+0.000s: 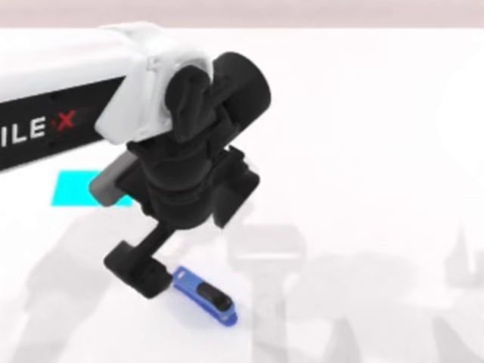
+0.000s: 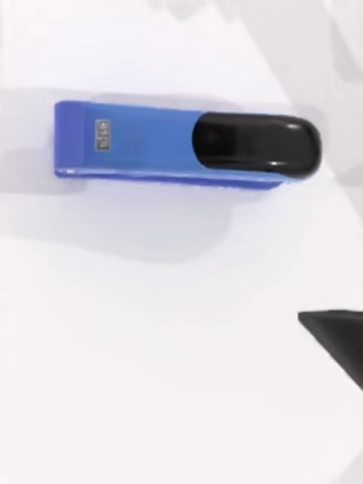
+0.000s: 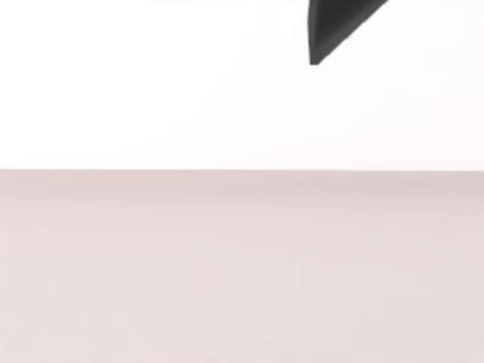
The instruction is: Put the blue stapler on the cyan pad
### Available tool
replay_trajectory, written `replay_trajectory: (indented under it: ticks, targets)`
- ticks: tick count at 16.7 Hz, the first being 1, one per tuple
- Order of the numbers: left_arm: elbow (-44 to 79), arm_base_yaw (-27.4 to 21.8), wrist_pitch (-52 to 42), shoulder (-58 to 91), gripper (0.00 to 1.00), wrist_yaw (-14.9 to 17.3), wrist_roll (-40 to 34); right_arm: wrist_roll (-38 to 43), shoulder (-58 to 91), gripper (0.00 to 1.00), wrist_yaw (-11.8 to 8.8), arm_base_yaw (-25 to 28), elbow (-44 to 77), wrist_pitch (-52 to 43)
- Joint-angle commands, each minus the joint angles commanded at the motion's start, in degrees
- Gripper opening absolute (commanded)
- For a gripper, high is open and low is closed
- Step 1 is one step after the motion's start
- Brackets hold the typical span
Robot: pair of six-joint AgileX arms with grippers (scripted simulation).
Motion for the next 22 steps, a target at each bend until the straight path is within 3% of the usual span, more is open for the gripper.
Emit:
replay_trajectory:
  ticks: [8, 16, 22]
  targets:
    - [0.05, -0.25, 0.35, 1.19, 1.00, -0.03, -0.87, 0.00, 0.00, 1.00, 0.00, 0.00, 0.00, 0.00]
    - [-11.77, -0.30, 19.43, 7.97, 1.00, 0.00, -0.73, 0.00, 0.00, 1.00, 0.00, 0.00, 0.00, 0.00]
    - [-13.12, -0.33, 21.21, 8.81, 1.00, 0.01, -0.77, 0.00, 0.00, 1.00, 0.00, 0.00, 0.00, 0.00]
